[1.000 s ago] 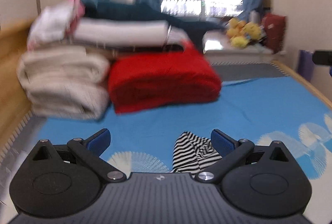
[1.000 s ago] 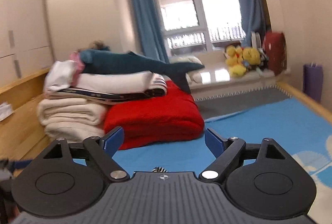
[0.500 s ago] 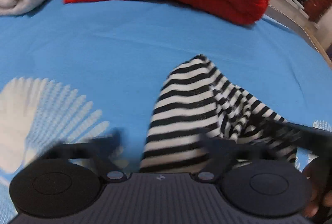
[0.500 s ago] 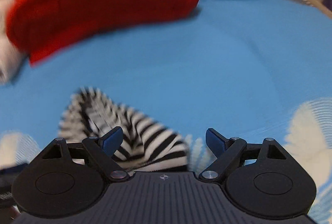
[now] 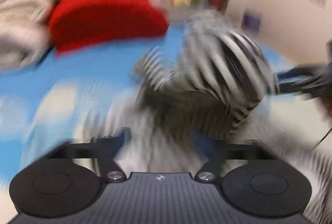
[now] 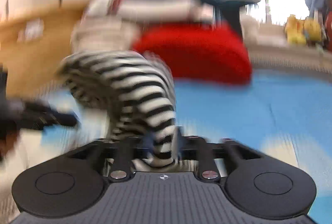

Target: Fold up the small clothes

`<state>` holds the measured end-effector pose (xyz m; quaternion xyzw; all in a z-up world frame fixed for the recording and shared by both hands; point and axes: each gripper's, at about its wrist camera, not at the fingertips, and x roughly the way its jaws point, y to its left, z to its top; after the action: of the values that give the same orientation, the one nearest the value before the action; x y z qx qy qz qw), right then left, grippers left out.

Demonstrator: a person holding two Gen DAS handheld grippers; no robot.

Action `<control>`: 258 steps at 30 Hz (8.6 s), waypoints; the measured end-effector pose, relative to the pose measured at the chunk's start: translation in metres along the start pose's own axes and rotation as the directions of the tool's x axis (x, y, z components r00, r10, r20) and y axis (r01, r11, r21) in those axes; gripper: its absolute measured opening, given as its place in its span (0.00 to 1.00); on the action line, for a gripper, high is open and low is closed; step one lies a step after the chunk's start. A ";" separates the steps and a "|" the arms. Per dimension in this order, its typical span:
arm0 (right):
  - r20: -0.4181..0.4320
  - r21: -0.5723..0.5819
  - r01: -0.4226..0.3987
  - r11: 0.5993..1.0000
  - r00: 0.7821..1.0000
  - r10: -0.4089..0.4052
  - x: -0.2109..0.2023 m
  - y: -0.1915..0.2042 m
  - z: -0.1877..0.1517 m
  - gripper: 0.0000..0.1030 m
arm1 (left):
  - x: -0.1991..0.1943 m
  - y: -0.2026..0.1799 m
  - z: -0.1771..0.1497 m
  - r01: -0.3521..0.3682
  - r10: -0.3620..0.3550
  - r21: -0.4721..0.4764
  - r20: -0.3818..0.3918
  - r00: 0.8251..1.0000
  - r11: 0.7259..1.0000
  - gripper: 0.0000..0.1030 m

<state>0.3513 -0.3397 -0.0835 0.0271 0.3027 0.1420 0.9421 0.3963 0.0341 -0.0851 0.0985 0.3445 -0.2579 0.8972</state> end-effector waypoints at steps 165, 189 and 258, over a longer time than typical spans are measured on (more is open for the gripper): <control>-0.188 0.279 0.346 0.896 0.934 -0.303 -0.079 0.015 -0.100 0.69 | -0.066 0.020 -0.041 -0.121 0.063 -0.307 -0.194 0.979 0.944 0.96; -0.116 0.593 0.187 0.783 0.982 -0.147 -0.194 0.000 -0.177 0.07 | -0.122 -0.025 -0.107 -0.083 -0.001 -0.305 -0.265 0.964 0.949 0.09; -0.257 0.499 0.521 0.693 0.852 -0.456 -0.003 -0.048 -0.094 0.03 | 0.017 0.033 -0.027 -0.215 0.093 -0.422 -0.292 0.952 0.881 0.75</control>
<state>0.3067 -0.3894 -0.1654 0.2075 0.3791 -0.2059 0.8780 0.4091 0.0655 -0.1164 -0.0505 0.5016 -0.0832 0.8596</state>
